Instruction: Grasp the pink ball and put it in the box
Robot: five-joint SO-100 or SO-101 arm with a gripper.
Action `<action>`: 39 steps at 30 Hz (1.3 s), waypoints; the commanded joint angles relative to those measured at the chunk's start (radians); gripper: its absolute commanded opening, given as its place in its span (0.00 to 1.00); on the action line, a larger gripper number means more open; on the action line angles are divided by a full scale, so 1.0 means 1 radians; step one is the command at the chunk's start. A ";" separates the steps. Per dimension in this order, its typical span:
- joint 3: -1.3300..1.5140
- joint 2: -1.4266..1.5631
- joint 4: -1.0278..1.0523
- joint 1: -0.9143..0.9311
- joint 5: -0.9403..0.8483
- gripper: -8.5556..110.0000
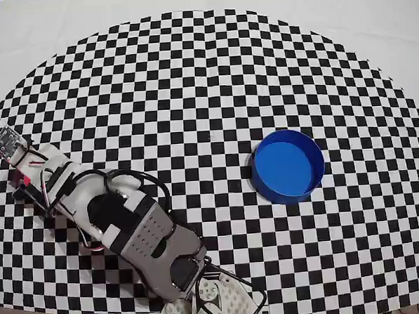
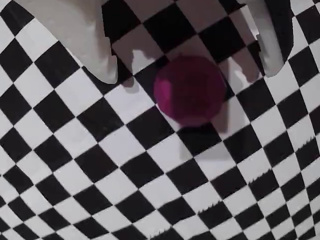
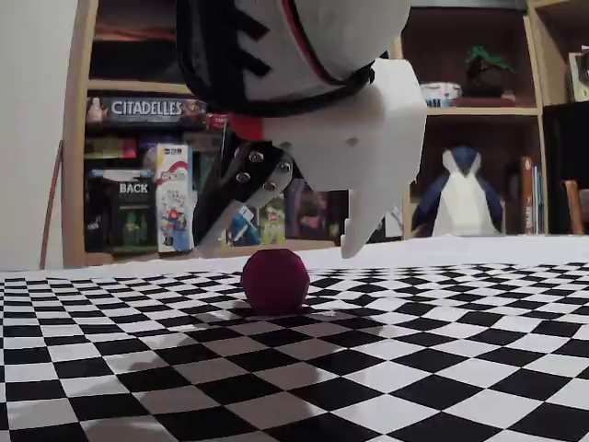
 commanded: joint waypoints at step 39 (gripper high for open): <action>-0.155 -0.100 0.006 -0.026 -0.009 0.36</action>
